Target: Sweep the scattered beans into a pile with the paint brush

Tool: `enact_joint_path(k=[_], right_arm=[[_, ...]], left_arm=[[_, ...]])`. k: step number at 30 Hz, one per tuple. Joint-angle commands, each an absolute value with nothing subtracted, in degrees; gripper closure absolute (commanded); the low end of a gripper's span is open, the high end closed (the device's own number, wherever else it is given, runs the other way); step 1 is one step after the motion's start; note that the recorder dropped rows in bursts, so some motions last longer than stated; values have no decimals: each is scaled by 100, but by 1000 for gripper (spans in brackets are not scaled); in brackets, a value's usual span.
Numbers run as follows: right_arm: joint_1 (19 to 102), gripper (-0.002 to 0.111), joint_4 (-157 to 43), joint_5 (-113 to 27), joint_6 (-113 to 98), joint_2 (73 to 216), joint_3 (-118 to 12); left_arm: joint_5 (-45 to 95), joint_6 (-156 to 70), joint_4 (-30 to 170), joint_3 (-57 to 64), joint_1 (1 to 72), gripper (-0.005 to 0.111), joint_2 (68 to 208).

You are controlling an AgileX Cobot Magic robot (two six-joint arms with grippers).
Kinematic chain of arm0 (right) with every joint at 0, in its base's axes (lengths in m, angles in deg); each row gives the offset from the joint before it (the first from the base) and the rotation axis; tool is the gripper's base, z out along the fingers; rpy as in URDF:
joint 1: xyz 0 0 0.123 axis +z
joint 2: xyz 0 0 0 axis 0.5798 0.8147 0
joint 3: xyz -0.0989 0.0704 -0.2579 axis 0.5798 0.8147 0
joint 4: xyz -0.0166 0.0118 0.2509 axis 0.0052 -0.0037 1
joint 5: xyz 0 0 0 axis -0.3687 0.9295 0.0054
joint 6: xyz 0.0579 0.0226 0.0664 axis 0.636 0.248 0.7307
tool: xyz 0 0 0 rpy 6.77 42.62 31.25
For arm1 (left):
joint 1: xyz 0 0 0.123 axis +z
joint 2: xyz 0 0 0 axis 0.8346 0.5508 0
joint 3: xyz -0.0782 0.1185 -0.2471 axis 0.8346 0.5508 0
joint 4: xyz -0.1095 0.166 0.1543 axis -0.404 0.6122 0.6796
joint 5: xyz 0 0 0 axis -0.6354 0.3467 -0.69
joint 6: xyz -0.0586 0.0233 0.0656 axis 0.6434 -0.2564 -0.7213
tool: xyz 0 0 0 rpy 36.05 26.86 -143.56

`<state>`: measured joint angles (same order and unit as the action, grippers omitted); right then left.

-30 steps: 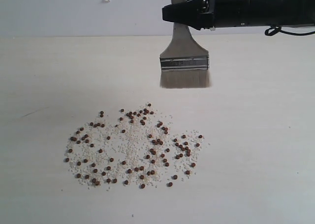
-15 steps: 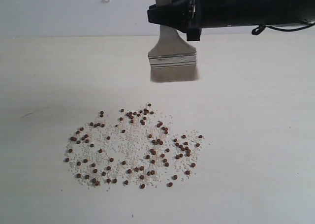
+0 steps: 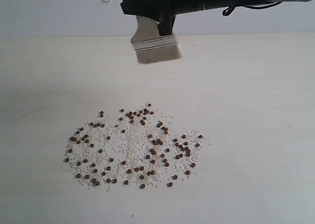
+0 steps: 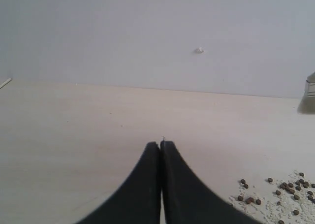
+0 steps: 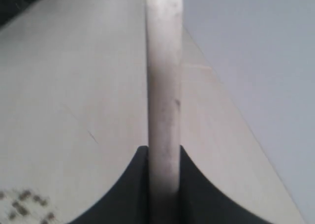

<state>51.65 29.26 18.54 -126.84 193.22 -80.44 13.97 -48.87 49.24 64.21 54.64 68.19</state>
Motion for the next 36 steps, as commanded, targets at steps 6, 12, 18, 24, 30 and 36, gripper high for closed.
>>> enact_joint_path(k=[6, 12, 18, 24, 30, 36], right_arm=[[5174, 108, 1089, -704, -12615, 18864, -8136], [5208, 108, -552, -1781, -11170, 18771, -8085], [5278, 108, -1453, -2687, -10621, 18023, -6956], [5728, 108, -1237, -5043, -10608, 17012, -5266], [6720, 108, -3032, -5698, -8535, 16826, -4777], [7110, 108, -2822, -8701, -6086, 16826, -3073]], left_arm=[[1384, -4880, 4869, 6429, 5483, 107, 6790], [1384, -4880, 4869, 6429, 5483, 107, 6790], [1384, -4880, 4869, 6429, 5483, 107, 6790], [1384, -4880, 4869, 6429, 5483, 107, 6790], [1384, -4880, 4868, 6429, 5473, 107, 6790], [1384, -4880, 4880, 6429, 5380, 107, 6790]])
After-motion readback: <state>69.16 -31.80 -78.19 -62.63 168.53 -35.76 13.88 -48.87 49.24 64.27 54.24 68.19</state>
